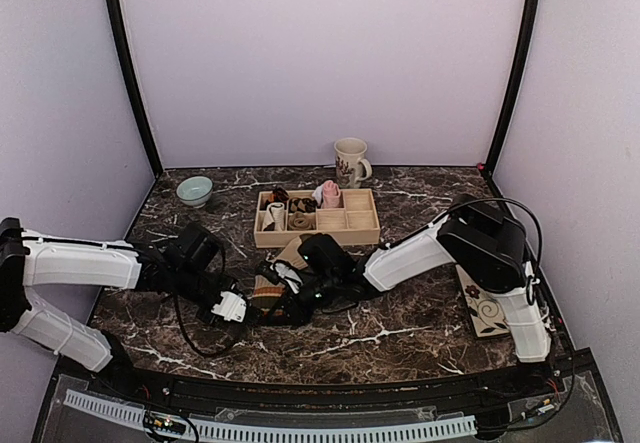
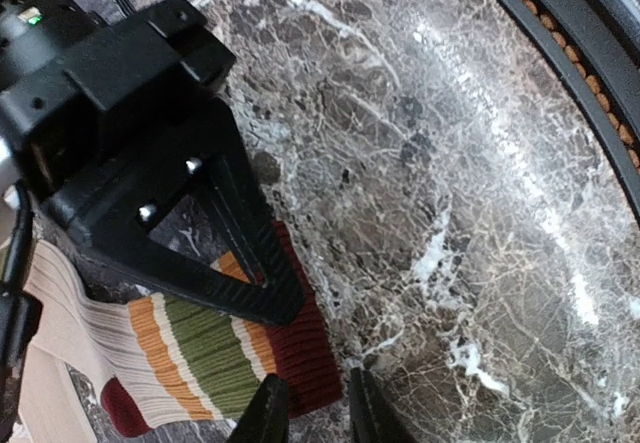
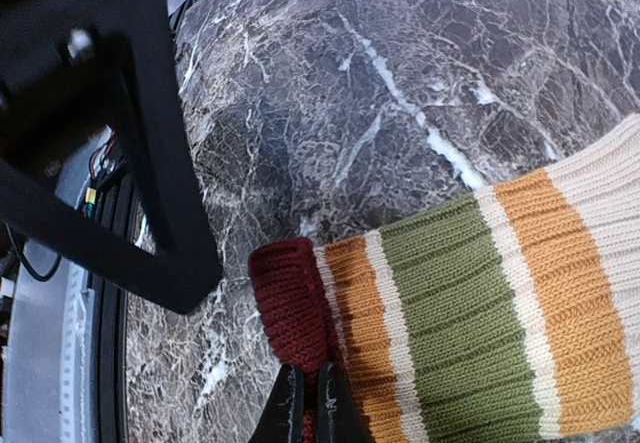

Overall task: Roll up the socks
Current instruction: Roll the sock at the center of the board.

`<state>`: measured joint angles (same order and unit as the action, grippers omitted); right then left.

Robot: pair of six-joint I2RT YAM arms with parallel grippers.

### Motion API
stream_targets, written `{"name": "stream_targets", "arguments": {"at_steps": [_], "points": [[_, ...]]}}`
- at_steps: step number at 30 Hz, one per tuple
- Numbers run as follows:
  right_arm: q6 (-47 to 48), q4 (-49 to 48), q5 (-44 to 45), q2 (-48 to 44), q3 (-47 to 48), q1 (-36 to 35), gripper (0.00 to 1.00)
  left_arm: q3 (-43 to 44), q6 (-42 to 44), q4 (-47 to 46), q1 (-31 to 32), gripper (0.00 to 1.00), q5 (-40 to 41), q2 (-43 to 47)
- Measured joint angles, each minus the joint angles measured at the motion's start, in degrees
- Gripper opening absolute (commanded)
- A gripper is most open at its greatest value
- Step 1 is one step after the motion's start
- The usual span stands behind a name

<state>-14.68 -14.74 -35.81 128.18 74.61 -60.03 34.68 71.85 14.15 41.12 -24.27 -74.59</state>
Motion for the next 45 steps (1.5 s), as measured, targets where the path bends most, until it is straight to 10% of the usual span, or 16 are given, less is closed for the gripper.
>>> {"name": "stream_targets", "arguments": {"at_steps": [45], "points": [[-5.9, 4.9, -4.5, 2.2, 3.8, 1.5, 0.0, 3.4, -6.7, -3.2, 5.2, 0.22, 11.9, -8.2]]}}
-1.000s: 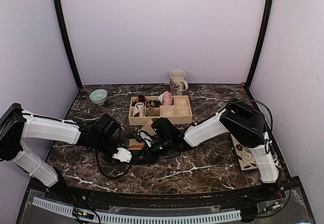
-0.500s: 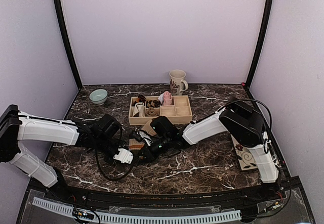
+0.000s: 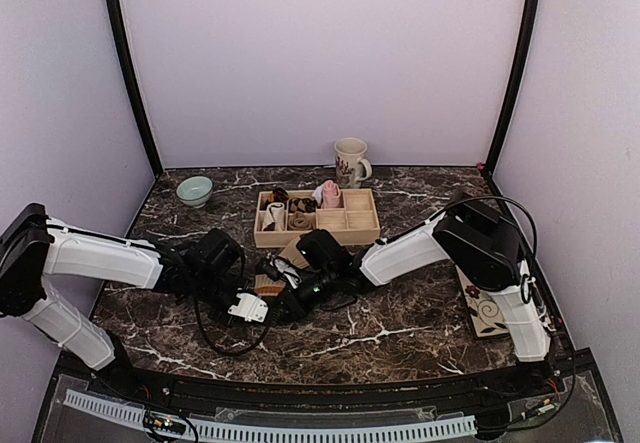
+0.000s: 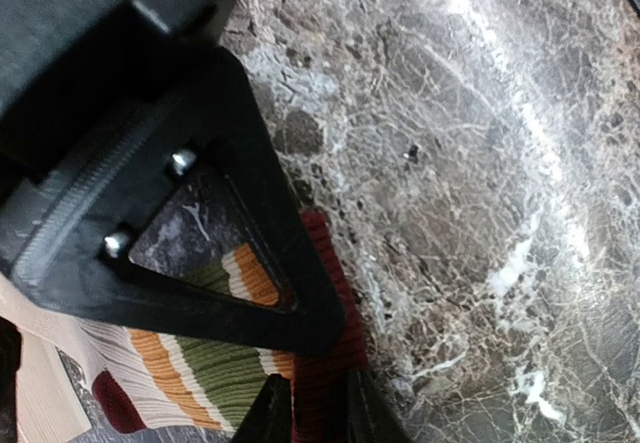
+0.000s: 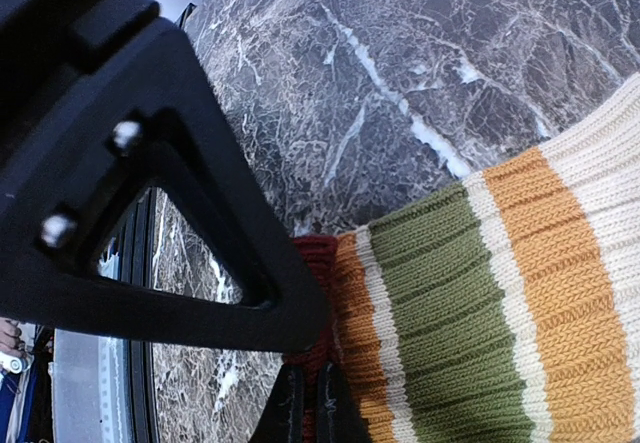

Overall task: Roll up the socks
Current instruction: Roll the sock at the center of the board.

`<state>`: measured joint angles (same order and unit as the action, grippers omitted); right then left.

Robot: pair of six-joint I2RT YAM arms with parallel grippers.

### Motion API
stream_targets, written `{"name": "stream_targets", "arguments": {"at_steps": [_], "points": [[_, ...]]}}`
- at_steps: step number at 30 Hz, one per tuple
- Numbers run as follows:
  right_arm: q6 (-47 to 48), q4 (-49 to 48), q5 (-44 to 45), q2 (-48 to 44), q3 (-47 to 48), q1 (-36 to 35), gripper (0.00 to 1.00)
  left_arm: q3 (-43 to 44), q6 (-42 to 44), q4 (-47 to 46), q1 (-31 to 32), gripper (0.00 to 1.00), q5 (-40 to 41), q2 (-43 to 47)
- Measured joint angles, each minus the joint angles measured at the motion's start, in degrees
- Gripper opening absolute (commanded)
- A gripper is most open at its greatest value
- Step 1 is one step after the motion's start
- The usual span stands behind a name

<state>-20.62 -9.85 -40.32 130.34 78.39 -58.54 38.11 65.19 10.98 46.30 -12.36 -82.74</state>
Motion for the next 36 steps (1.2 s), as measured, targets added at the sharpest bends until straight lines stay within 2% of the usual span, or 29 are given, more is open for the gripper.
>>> {"name": "stream_targets", "arguments": {"at_steps": [3, 6, 8, 12, 15, 16, 17, 18, 21, 29, 33, 36], "points": [[0.0, 0.0, 0.0, 0.0, 0.0, 0.0, 0.0, 0.0, -0.2, -0.5, 0.0, 0.2, 0.9, -1.7], [-0.1, -0.4, 0.0, -0.1, -0.2, 0.0, 0.0, 1.4, -1.2, 0.3, -0.3, 0.13, 0.6, -3.8], [-0.3, -1.1, 0.0, -0.3, -0.8, 0.1, 0.08, 3.1, -2.0, 2.0, -0.7, 0.09, 0.1, -5.2], [-1.4, -3.2, 0.8, -1.4, -3.0, 0.4, 0.17, 4.9, -3.2, 3.5, -1.6, 0.03, -1.6, -6.7], [-2.3, -5.6, 1.5, -2.4, -5.0, 0.4, 0.42, 5.1, -4.2, 3.8, -2.5, 0.0, -3.2, -7.1], [-2.6, -6.5, 1.6, -2.9, -5.6, 0.4, 0.58, 5.4, -4.6, 4.1, -2.9, 0.0, -4.0, -7.4], [-3.0, -7.3, 1.9, -3.3, -6.1, 0.3, 0.91, 5.7, -4.9, 4.5, -3.3, 0.0, -4.7, -7.7], [-3.4, -7.9, 2.3, -3.7, -6.7, 0.3, 0.98, 6.3, -5.2, 5.0, -3.9, 0.0, -5.8, -8.3], [-3.5, -11.2, 4.3, -5.6, -8.6, 0.9, 0.99, 7.9, -3.9, 7.3, -4.9, 0.0, -11.9, -9.6], [-2.4, -12.7, 15.4, -13.6, -18.3, 1.9, 0.99, 11.8, -6.1, 12.5, -7.0, 0.0, -15.7, -14.0], [-1.5, -11.0, 27.3, -21.8, -27.0, 1.0, 0.99, 13.3, -6.8, 14.4, -7.3, 0.0, -17.2, -15.4], [2.0, -11.1, 44.0, -30.9, -34.7, -1.9, 0.99, 14.2, -7.0, 15.5, -7.6, 0.0, -18.3, -16.3]]}}
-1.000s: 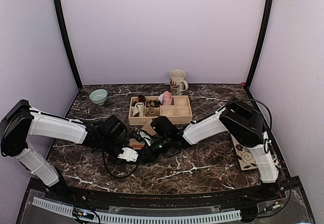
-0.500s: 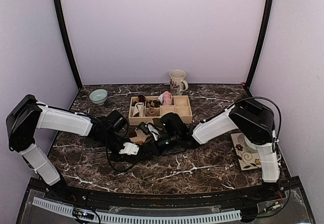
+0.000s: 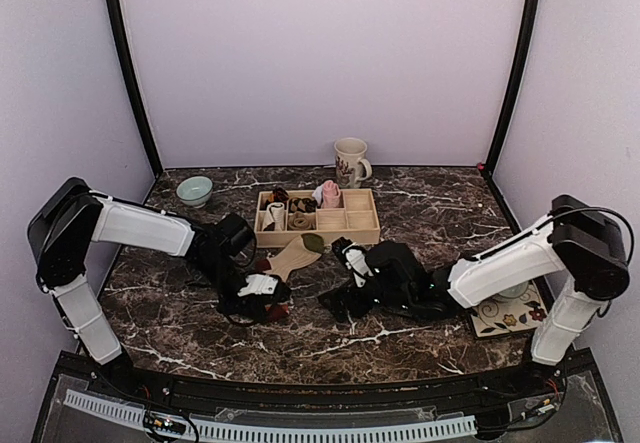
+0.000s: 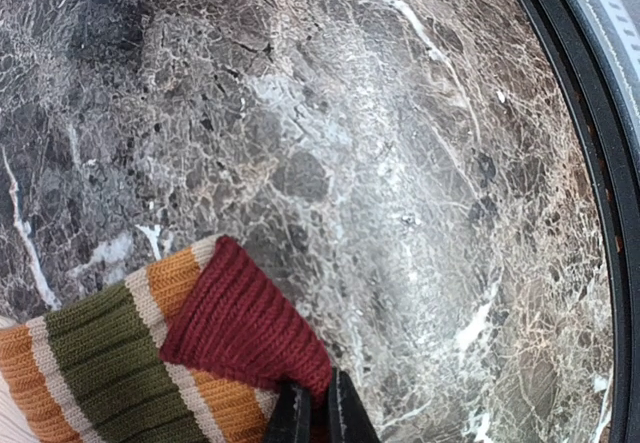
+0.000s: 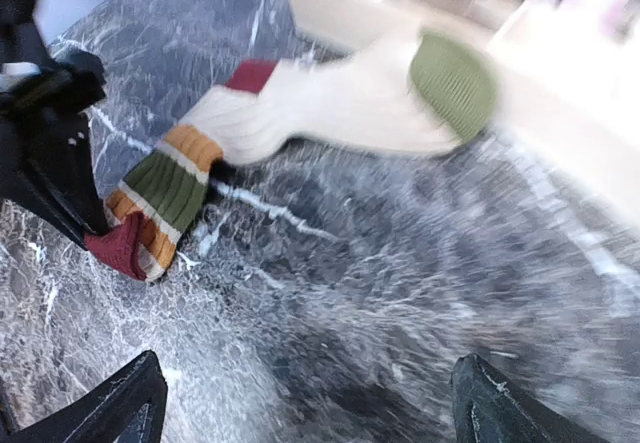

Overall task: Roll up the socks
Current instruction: Roll the sock at the center of the board.

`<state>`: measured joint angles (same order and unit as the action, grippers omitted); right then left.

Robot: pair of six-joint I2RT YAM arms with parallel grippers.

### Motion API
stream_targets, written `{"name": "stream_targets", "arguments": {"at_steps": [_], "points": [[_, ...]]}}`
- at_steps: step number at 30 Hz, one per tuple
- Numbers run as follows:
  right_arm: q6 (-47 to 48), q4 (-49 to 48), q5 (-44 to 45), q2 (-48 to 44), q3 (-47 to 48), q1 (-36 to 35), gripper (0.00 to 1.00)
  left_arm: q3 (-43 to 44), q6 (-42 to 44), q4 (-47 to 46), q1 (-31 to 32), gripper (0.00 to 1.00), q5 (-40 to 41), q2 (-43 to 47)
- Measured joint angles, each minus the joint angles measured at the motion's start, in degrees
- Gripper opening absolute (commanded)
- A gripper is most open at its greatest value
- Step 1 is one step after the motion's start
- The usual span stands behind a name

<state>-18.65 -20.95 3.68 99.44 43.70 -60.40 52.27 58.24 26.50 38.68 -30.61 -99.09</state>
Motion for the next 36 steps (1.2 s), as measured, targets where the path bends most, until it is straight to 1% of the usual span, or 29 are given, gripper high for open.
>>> {"name": "stream_targets", "arguments": {"at_steps": [2, 4, 7, 10, 14, 16, 19, 23, 28, 31, 33, 36], "points": [[2.3, -1.7, 9.7, -5.1, -3.0, -2.9, 0.99, 0.7, 0.0, 0.9, -0.3, 0.0, -0.6, -0.7], [1.8, -3.1, 17.5, -7.3, -3.2, -4.4, 0.99, 1.4, 0.0, 1.8, -0.3, 0.0, -1.0, -1.3], [0.4, -5.5, 21.6, -8.0, -3.9, -2.1, 0.99, 2.6, 0.1, 3.2, -0.6, 0.0, -1.8, -2.3], [2.3, -11.6, 21.0, -10.1, -10.2, -0.3, 0.99, 3.8, 0.4, 4.8, -1.0, 0.0, -2.5, -3.2], [9.6, -19.7, 18.5, -13.8, -18.0, -4.2, 0.99, 5.7, 1.6, 7.7, -1.5, 0.0, -4.1, -4.9], [11.4, -19.8, 18.1, -15.4, -18.3, -5.8, 0.99, 7.3, 2.7, 9.6, -1.6, 0.0, -4.9, -6.2], [13.1, -20.2, 20.7, -20.2, -18.2, -6.9, 0.99, 9.3, 4.0, 12.6, -1.6, 0.0, -6.0, -8.1], [12.8, -25.0, 22.9, -26.9, -19.5, -6.9, 0.99, 10.8, 5.7, 16.0, -1.6, 0.0, -7.4, -9.4], [13.3, -26.7, 26.9, -27.1, -19.9, -6.9, 0.99, 10.9, 7.4, 21.3, -1.5, 0.0, -8.6, -10.1], [11.3, -29.0, 28.1, -27.4, -21.5, -6.0, 0.98, 10.9, 7.8, 23.8, -1.5, 0.0, -9.5, -11.0], [10.0, -29.2, 26.2, -27.0, -21.7, -4.6, 0.94, 11.0, 7.8, 24.8, -1.5, 0.0, -9.9, -11.4], [11.3, -28.1, 18.6, -23.9, -20.0, -3.4, 0.89, 12.0, 7.8, 26.2, -1.5, 0.0, -10.4, -12.5]]}}
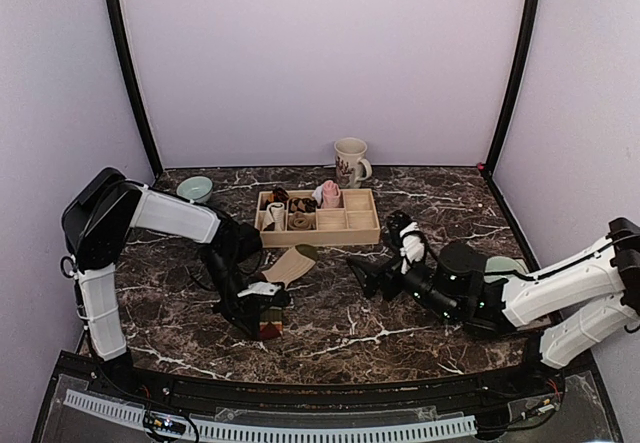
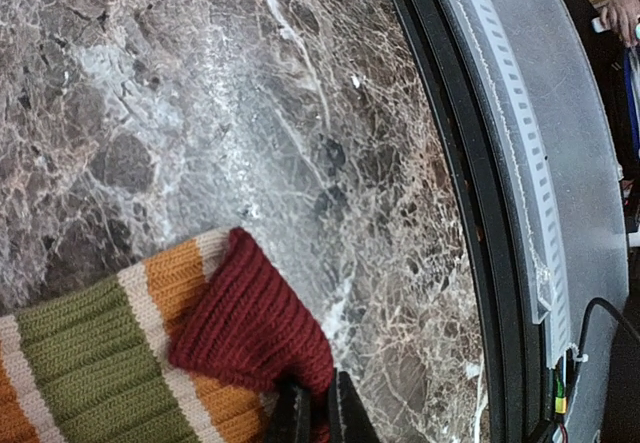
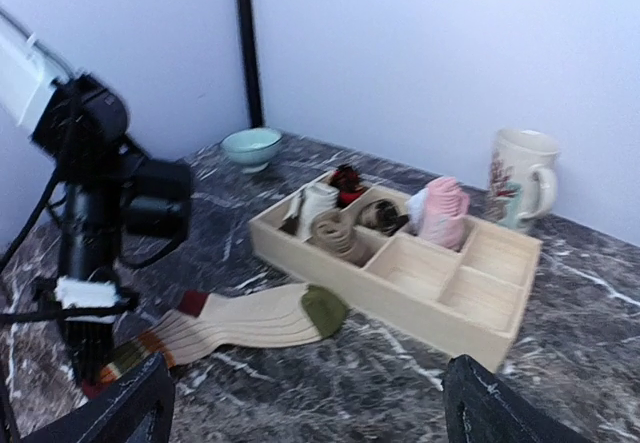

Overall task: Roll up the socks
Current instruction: Roll the sock at the center of the board.

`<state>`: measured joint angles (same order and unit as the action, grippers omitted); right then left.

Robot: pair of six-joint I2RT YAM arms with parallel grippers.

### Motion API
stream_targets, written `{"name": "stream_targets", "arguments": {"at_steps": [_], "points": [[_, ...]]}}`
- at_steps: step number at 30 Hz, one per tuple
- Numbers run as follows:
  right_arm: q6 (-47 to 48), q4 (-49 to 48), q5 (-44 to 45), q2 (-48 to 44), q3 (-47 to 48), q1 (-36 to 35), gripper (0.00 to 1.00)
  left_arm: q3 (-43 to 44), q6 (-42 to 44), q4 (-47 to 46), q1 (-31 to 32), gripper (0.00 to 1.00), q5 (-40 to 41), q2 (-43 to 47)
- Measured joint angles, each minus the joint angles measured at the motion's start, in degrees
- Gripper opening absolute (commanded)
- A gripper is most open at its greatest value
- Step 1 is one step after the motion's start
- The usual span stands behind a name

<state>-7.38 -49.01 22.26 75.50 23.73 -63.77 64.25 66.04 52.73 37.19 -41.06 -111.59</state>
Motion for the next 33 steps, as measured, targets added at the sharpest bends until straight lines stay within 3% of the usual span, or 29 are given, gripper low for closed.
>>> {"name": "stream_targets", "arguments": {"at_steps": [2, 5, 7, 16, 19, 26, 33], "points": [[1.9, 2.6, -6.3, 4.2, 3.1, -0.5, 0.8, 1.4, -0.1, 0.9, 0.0, 0.0, -0.3, -1.3], [5.8, 5.8, -12.4, 8.2, 5.8, -2.9, 0.52, 3.2, -0.4, 2.1, 0.1, 0.0, -0.6, -2.9], [7.8, 10.4, -16.0, 10.1, 8.5, -4.8, 0.4, 4.0, -0.6, 2.5, 0.3, 0.0, -0.7, -3.5], [15.3, 19.8, -23.8, 20.8, 21.6, -7.3, 0.12, 5.0, -0.9, 3.5, 0.5, 0.0, -1.1, -4.8], [17.6, 21.6, -26.3, 25.2, 24.7, -8.2, 0.13, 5.2, -1.0, 3.7, 0.5, 0.0, -1.2, -5.0], [23.9, 26.0, -30.9, 30.7, 27.4, -11.3, 0.3, 5.7, -1.2, 4.2, 0.5, 0.0, -1.2, -5.4], [30.6, 29.7, -32.1, 36.0, 32.5, -11.7, 0.37, 5.8, -1.1, 4.4, 0.5, 0.0, -1.2, -5.5]]}}
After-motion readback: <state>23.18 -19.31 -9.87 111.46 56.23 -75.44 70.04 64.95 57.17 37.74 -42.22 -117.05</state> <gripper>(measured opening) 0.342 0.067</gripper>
